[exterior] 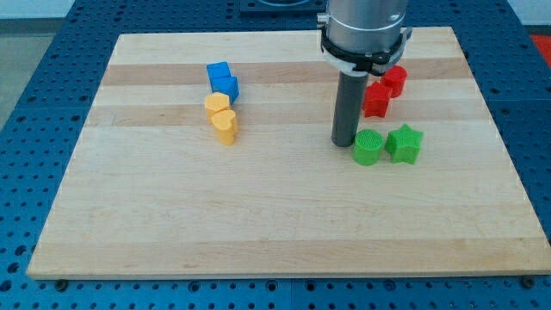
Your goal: Move the red star into the red circle
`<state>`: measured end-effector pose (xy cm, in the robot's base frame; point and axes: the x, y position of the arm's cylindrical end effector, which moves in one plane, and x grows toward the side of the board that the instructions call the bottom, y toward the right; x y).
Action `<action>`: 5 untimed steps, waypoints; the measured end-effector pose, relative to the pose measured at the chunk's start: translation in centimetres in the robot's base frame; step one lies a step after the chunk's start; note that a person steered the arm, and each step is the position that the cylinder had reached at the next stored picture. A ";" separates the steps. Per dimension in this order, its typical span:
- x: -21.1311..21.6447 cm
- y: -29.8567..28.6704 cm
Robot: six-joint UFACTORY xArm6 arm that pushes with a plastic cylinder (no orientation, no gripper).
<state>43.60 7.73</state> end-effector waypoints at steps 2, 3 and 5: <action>-4.7 4.5; -5.2 9.4; -4.4 10.7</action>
